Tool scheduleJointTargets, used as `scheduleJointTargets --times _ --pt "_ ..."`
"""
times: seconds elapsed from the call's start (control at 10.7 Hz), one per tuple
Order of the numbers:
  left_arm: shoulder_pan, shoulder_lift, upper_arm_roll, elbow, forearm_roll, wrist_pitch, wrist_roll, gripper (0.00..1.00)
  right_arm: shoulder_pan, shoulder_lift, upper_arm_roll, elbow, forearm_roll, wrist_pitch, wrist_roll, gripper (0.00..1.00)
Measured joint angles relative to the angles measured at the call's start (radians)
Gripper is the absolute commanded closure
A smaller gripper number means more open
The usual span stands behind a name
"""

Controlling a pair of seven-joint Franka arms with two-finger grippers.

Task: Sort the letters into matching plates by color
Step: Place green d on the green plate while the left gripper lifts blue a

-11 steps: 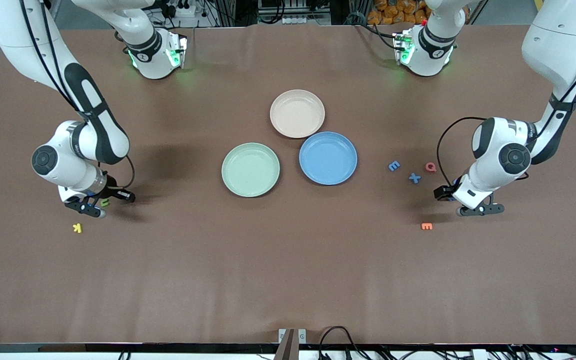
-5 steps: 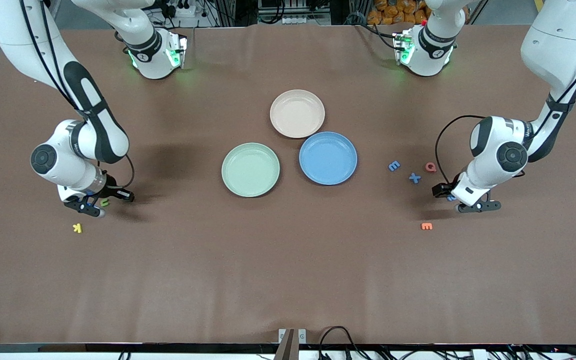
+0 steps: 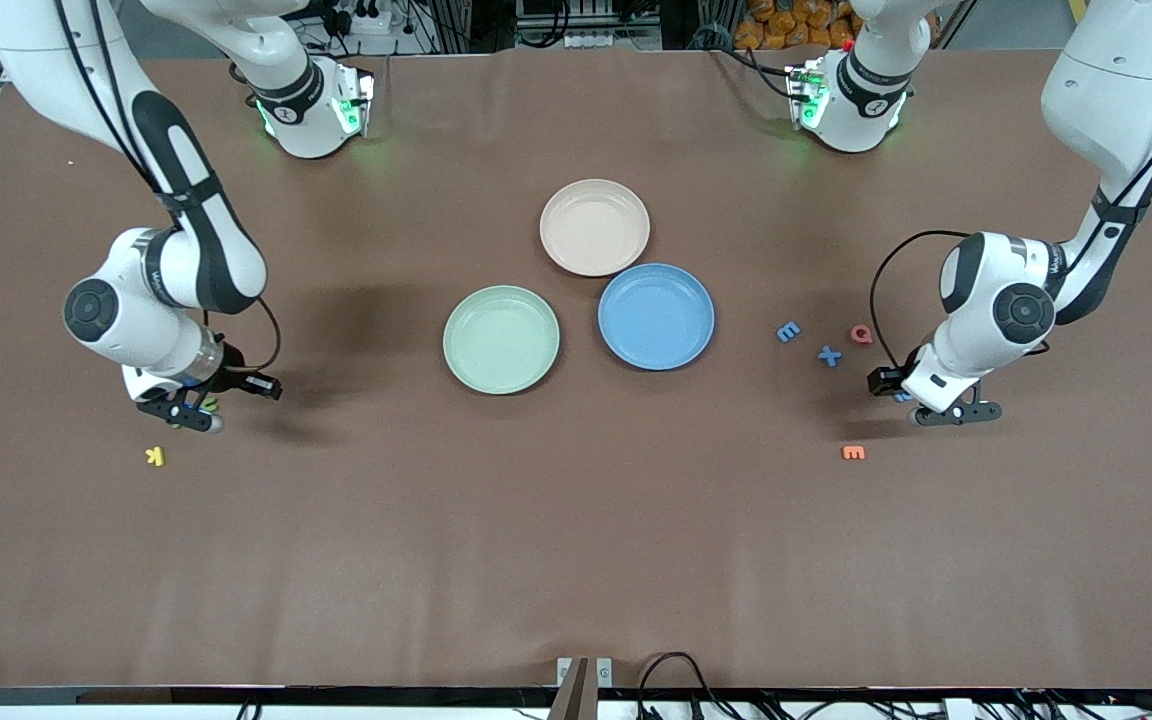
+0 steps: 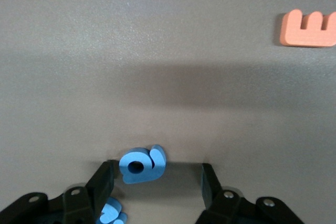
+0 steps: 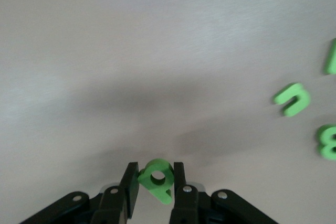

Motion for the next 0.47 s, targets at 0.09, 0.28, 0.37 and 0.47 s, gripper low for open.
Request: scheduleJointTargets --times 0.09,0.28,0.37,0.47 --pt "0.000 0.000 0.000 0.000 0.000 0.000 0.002 0.34 0.032 -0.006 0.001 0.000 0.000 -0.003 0.037 0.95" --pt "0.002 -0.001 -0.001 0.001 0.000 0.002 0.006 0.49 0.112 -0.006 0.004 0.000 0.000 -0.004 0.124 0.95" --pt "0.004 -0.001 -0.002 0.003 0.000 0.004 0.006 0.54 0.153 -0.006 0.005 0.000 0.000 -0.004 0.165 0.95" --pt "0.007 -0.003 -0.003 0.004 0.000 0.004 0.007 0.57 0.193 -0.006 0.005 0.000 0.000 -0.004 0.202 0.95"
